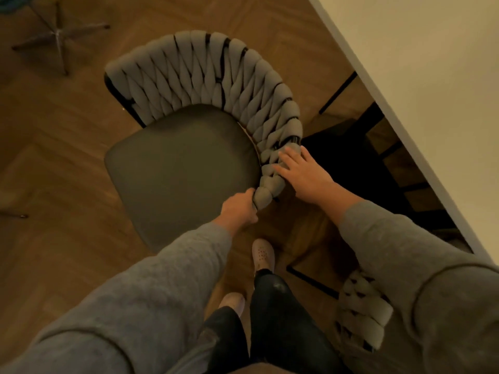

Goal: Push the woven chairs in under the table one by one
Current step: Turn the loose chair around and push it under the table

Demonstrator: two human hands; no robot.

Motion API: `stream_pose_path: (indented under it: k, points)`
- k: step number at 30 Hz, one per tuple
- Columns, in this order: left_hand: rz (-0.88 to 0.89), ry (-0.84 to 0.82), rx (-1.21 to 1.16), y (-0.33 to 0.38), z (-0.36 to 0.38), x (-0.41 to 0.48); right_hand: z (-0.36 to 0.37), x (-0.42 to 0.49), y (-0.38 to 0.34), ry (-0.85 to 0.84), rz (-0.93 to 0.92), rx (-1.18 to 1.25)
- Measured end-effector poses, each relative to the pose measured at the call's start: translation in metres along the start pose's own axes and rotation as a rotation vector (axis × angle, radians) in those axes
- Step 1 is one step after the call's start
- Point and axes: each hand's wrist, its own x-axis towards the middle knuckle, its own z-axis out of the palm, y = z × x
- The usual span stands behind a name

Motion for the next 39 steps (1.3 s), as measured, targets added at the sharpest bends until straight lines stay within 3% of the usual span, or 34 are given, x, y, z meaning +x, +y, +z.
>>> stream_pose_path:
  k: [5, 10, 16, 23, 29, 33, 36, 39]
  points:
    - [0.027, 0.039, -0.037, 0.0, 0.009, 0.008, -0.012, 0.03, 0.008, -0.093, -0.109, -0.12]
    - [0.048, 0.055, 0.027, -0.035, 0.008, -0.004, -0.012, 0.029, -0.025, -0.043, -0.094, -0.1]
    - [0.088, 0.005, 0.113, -0.128, 0.006, -0.052, -0.017, 0.019, -0.114, 0.001, -0.141, 0.003]
    - [0.115, -0.114, 0.317, -0.245, 0.019, -0.124, -0.007, 0.015, -0.187, -0.015, -0.432, 0.227]
    - [0.102, -0.133, 0.402, -0.3, 0.031, -0.168, -0.022, 0.024, -0.171, -0.111, -0.441, -0.034]
    - [0.006, -0.19, 0.42, -0.285, 0.035, -0.177, -0.04, 0.053, -0.142, -0.137, -0.429, -0.233]
    - [0.071, -0.057, 0.179, -0.237, 0.041, -0.172, -0.04, 0.071, -0.134, -0.127, -0.488, -0.362]
    - [0.11, 0.086, -0.053, -0.168, 0.057, -0.153, -0.034, 0.069, -0.134, -0.047, -0.545, -0.334]
